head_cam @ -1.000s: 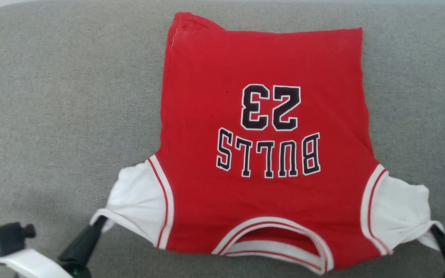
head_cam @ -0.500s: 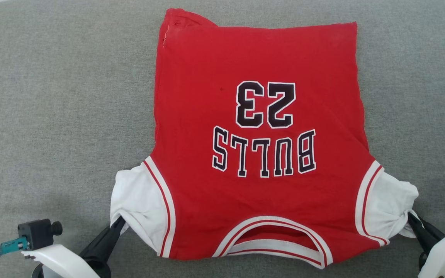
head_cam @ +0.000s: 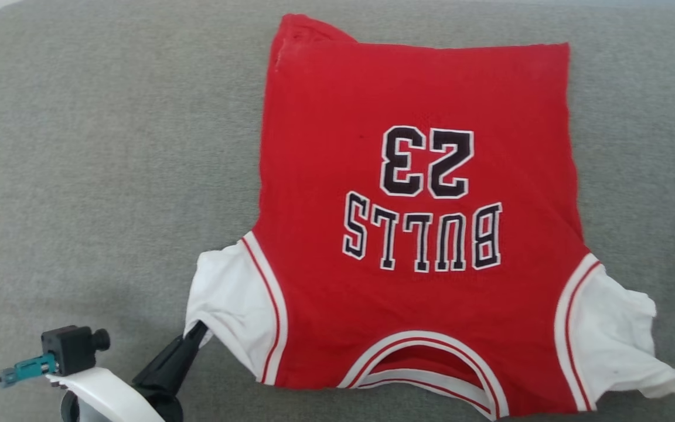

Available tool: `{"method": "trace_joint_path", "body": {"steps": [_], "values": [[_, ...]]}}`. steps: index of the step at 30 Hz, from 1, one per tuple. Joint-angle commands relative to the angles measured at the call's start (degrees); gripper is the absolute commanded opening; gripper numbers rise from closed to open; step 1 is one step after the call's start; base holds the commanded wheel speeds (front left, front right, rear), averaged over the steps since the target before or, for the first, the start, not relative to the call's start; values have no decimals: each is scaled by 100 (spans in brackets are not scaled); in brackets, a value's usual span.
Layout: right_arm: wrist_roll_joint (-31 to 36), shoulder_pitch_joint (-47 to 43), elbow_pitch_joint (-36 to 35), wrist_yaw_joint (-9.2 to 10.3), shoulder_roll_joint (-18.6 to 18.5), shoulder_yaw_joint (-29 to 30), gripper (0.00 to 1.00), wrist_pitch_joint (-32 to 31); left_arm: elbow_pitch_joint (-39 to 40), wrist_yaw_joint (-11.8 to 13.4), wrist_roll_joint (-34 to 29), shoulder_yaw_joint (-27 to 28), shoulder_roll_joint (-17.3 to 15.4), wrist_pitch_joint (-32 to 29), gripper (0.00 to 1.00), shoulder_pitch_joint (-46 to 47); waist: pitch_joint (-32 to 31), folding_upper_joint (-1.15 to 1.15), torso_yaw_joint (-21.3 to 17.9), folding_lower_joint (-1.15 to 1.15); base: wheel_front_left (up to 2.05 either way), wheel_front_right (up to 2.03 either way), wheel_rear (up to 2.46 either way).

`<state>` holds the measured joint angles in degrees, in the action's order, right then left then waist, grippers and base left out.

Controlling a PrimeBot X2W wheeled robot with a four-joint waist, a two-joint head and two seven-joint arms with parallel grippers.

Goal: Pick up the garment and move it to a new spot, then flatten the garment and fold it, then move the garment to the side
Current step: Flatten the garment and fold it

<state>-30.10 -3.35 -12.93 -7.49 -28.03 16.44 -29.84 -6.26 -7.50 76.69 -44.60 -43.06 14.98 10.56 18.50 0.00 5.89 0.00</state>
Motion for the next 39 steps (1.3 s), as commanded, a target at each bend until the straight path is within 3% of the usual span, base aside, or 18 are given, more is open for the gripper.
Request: {"method": "trace_joint_path", "body": {"steps": [1,5,16,26,30,31,32,33,34,39], "values": [[37,373,-94,0,-123,96,100,-251,104,3,-137,-8,21,27,0,12,61,0,122,0,0,0,0],[76,1510,241,0,-288,0,100,-841,307,3,-340,-110,94,27,0,229,285,0,380,0,0,0,0],[749,4653,2405,1,-488,-1125,100,-2326,506,3,-666,-605,410,28,0,966,990,0,1231,0,0,0,0],[1565,5781,3705,1,-346,-1565,100,-3212,436,3,-738,-749,598,27,0,1279,1315,0,1462,0,0,0,0],[1403,5756,3938,-1,-81,-1614,100,-3455,395,3,-773,-785,623,27,0,1346,1364,0,1447,0,0,0,0],[1380,5757,3948,-1,-53,-1630,79,-3455,390,3,-765,-785,634,27,0,1371,1367,0,1433,0,0,0,0],[1361,5744,3944,-1,-49,-1670,44,-3437,383,3,-756,-778,638,27,0,1396,1361,0,1413,0,0,0,0],[1342,5730,3926,-2,-54,-1706,30,-3386,372,3,-755,-774,632,27,0,1409,1343,0,1389,0,0,0,0],[1320,5730,3912,-1,-67,-1707,0,-3302,364,3,-751,-770,618,27,0,1412,1321,0,1362,0,0,0,0],[1181,5742,3848,1,-108,-1667,0,-2682,277,3,-701,-708,566,27,0,1352,1076,0,1190,0,0,0,0]]}}
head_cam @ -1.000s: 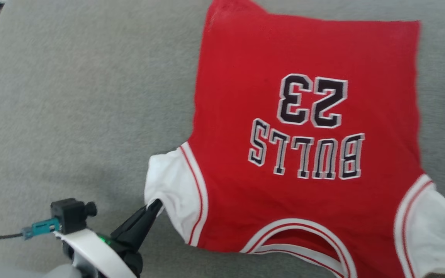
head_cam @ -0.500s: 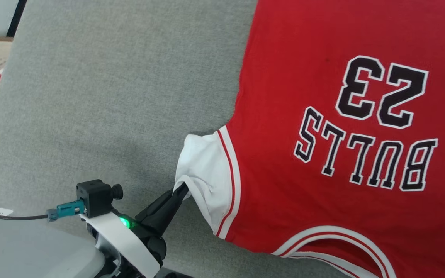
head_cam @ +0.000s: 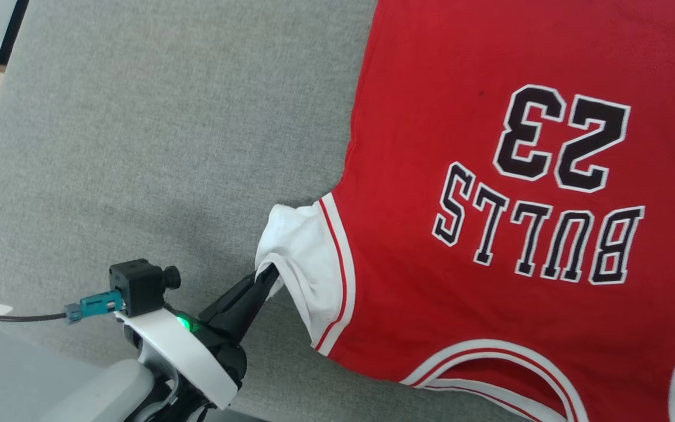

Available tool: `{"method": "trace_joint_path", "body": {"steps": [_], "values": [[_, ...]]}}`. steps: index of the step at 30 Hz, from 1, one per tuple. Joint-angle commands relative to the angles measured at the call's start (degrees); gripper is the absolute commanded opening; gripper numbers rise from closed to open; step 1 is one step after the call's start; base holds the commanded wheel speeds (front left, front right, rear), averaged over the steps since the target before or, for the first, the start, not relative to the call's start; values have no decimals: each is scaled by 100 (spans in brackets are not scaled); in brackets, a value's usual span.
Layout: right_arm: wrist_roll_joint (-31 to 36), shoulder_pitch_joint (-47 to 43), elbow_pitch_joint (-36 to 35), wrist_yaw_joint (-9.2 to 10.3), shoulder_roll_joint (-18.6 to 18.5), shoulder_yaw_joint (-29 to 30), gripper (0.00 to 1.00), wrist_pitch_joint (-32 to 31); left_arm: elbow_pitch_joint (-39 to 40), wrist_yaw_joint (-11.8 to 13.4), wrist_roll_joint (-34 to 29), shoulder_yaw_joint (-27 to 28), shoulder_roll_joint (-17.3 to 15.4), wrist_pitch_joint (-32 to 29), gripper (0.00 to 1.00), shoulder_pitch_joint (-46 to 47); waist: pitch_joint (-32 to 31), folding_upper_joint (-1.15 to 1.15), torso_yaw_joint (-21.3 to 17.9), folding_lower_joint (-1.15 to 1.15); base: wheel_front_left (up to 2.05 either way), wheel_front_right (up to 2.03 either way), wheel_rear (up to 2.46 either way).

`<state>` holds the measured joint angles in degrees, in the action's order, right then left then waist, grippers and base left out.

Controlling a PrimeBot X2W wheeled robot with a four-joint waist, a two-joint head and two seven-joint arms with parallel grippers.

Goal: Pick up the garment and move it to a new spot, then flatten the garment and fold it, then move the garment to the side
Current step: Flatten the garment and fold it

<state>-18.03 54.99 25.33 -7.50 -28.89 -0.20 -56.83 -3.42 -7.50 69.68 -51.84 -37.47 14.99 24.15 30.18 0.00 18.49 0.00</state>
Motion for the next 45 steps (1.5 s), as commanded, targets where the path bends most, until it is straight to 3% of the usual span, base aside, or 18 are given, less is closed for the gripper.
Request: {"method": "trace_joint_path", "body": {"steps": [1,7,14,22,29,33,34,35,39,45], "values": [[-94,-125,-11,2,-18,-2,0,102,-32,3,5,23,-17,26,0,-45,-170,0,-109,0,0,0,0],[-676,-934,-557,2,-447,-246,0,348,-79,3,47,220,-153,26,0,-343,-634,0,-417,0,0,0,0],[-1461,-2910,-1789,2,-855,-120,0,341,-166,3,47,519,-193,26,0,-755,-1042,0,-818,0,0,0,0],[-1947,-5640,-3326,1,-333,-83,0,38,-342,3,141,761,-214,26,0,-1093,-1299,0,-1204,0,0,0,0],[-1847,-6781,-4006,2,-22,-296,0,-205,-383,3,148,807,-274,26,0,-1150,-1331,0,-1358,0,0,0,0],[-1680,-6907,-4143,1,124,-427,0,-206,-374,3,141,778,-297,26,0,-1056,-1311,0,-1395,0,0,0,0],[-1531,-6743,-4181,2,180,-366,37,-33,-371,3,154,746,-305,26,0,-1044,-1314,0,-1412,0,0,0,0],[-1504,-6715,-4206,2,172,-327,100,12,-369,3,158,731,-303,26,0,-1041,-1320,0,-1410,0,0,0,0],[-1594,-6639,-4548,2,159,152,100,112,-355,3,155,696,-269,26,0,-1050,-1339,0,-1351,0,0,0,0],[-1772,-6193,-5272,1,-226,1156,100,-202,-287,3,65,628,-152,26,0,-966,-1281,0,-1150,0,0,0,0]]}}
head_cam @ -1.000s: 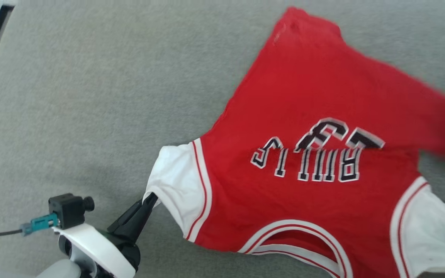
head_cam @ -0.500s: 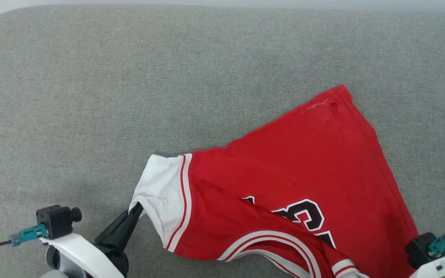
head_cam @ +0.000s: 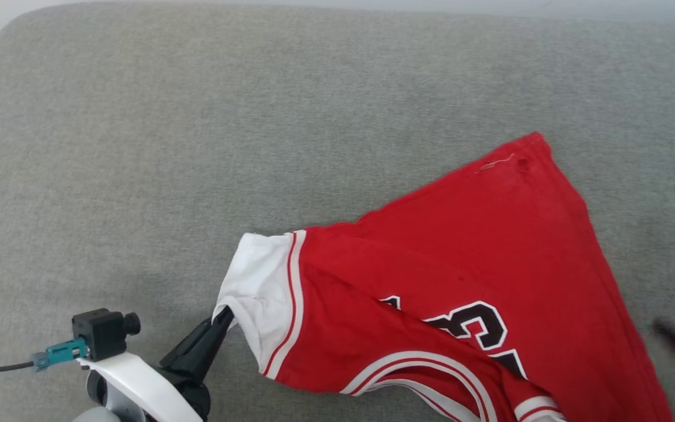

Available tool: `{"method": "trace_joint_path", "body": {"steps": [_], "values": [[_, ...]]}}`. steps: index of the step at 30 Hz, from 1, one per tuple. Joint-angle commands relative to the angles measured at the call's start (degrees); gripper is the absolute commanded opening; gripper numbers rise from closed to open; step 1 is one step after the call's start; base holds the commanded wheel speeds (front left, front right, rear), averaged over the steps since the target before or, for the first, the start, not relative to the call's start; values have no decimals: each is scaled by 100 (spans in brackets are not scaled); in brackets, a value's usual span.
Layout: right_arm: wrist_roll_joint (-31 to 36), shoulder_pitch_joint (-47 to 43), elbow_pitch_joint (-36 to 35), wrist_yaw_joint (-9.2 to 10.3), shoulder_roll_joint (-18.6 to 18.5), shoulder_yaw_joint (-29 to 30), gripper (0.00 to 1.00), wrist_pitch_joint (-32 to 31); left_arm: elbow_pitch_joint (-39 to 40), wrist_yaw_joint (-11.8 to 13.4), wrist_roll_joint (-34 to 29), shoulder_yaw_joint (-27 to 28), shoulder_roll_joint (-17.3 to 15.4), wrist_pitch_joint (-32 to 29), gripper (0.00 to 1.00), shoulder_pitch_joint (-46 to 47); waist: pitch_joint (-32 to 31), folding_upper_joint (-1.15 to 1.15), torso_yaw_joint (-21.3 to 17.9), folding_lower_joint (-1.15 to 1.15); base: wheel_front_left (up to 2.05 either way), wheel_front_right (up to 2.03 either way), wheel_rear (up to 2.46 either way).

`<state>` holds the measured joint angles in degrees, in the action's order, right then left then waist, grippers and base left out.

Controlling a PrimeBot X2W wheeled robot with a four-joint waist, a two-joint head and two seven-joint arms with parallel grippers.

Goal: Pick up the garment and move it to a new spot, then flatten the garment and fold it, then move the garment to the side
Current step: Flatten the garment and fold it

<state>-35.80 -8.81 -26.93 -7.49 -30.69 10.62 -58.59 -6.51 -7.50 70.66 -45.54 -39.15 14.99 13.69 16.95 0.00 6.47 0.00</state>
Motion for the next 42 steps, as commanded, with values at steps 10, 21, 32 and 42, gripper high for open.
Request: {"method": "trace_joint_path", "body": {"steps": [10,21,32,42], "values": [[633,2879,1078,1,-62,-465,100,297,33,3,-83,-325,300,26,0,597,513,0,566,0,0,0,0],[1211,4272,3019,1,-113,-2038,100,313,-102,3,-28,-675,560,26,0,1138,855,0,978,0,0,0,0],[884,4190,3690,0,-210,-2584,11,227,-179,3,26,-729,604,26,0,1354,897,0,872,0,0,0,0],[806,5046,4087,1,248,-1920,0,1350,-44,3,550,-785,191,26,0,1993,660,0,403,0,0,0,0]]}}
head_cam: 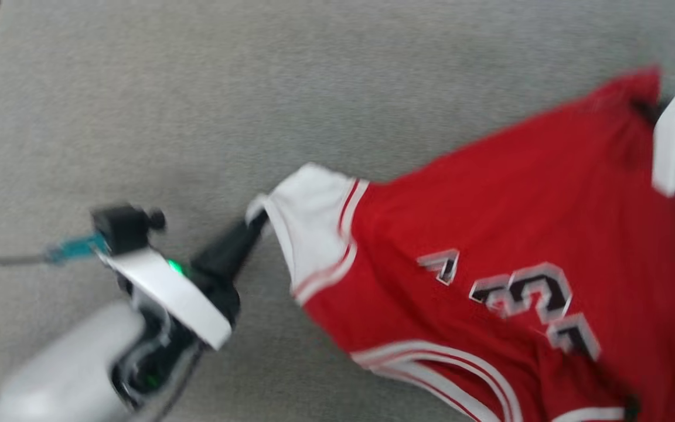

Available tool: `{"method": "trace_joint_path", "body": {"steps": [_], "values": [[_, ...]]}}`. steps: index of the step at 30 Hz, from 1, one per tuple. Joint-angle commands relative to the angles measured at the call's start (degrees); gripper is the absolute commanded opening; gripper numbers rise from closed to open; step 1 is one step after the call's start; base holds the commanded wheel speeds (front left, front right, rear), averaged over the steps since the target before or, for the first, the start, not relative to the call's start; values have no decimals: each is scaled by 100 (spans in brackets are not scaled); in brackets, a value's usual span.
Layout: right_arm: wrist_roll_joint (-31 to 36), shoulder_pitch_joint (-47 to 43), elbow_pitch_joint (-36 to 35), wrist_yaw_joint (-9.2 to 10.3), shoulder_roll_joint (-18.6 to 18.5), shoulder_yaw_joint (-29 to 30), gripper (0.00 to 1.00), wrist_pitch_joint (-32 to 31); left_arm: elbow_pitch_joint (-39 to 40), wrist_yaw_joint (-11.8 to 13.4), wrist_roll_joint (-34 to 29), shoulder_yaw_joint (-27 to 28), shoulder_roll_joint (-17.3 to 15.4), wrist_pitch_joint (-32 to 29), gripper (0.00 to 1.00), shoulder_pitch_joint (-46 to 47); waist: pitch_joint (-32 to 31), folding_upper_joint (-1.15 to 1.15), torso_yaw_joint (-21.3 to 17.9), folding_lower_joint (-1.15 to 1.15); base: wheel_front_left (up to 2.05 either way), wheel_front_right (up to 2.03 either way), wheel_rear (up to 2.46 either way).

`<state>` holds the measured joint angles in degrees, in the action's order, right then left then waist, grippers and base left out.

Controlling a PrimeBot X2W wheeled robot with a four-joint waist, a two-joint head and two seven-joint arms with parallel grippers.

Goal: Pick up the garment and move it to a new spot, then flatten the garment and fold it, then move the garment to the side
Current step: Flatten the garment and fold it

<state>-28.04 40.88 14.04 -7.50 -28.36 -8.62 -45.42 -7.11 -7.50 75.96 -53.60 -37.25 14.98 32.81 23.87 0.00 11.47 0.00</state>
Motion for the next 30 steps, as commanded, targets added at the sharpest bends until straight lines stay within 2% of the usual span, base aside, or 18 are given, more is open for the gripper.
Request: {"method": "trace_joint_path", "body": {"steps": [1,8,15,22,27,30], "values": [[85,212,49,2,65,113,0,181,51,3,129,41,-73,28,0,234,-25,0,-159,0,0,0,0],[493,1475,662,2,629,766,0,1022,-9,3,916,362,-497,-188,0,1609,213,0,-671,0,0,0,0],[1024,2944,1509,2,1446,1624,0,2322,-726,3,1545,1240,-731,-544,0,3162,481,0,-1134,0,0,0,0],[1559,4007,2227,8,1880,2175,0,3467,-1617,7,1125,1638,-742,-498,0,4670,563,0,-1363,0,0,0,0],[1697,4356,2499,14,1958,2432,0,4080,-1747,8,1072,1798,-706,-309,0,5183,502,0,-1403,0,0,0,0],[1698,4375,2676,16,1974,2476,0,4317,-1597,8,1213,1845,-646,-232,0,5151,421,0,-1391,0,0,0,0]]}}
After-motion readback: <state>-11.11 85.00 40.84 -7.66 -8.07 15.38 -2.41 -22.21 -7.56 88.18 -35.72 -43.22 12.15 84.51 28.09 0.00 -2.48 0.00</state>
